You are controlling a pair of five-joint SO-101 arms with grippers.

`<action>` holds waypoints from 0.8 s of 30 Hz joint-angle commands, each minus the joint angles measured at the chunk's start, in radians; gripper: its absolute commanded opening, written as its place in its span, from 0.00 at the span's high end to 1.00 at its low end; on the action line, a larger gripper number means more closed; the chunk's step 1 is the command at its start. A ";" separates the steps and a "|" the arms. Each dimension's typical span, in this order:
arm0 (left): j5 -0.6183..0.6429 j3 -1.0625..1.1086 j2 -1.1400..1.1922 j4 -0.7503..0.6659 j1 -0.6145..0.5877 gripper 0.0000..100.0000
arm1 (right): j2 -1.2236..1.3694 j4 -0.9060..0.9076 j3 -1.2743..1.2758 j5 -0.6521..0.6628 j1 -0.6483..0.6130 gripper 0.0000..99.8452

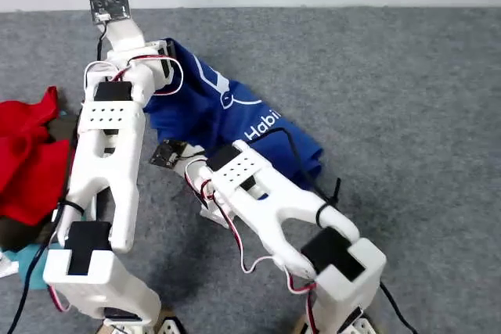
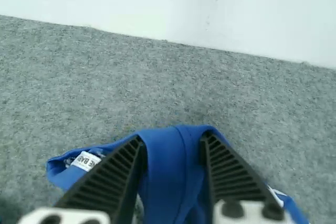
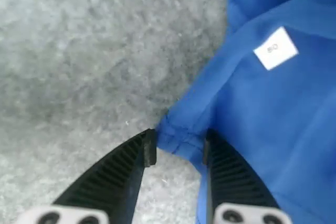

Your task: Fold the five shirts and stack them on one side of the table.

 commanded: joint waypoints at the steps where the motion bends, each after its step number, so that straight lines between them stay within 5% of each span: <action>1: 0.011 -0.053 -0.026 0.003 -0.005 0.85 | 0.036 -0.015 -0.037 -0.006 0.019 0.84; 10: 0.011 -0.048 -0.026 0.003 -0.008 0.85 | 0.125 0.001 -0.091 -0.006 0.160 0.99; 20: 0.011 -0.048 -0.017 0.038 -0.008 0.85 | -0.122 0.469 -0.459 -0.003 0.312 0.99; 24: 0.011 -0.048 -0.017 0.095 -0.009 0.85 | -0.228 0.648 -0.588 0.097 0.394 0.99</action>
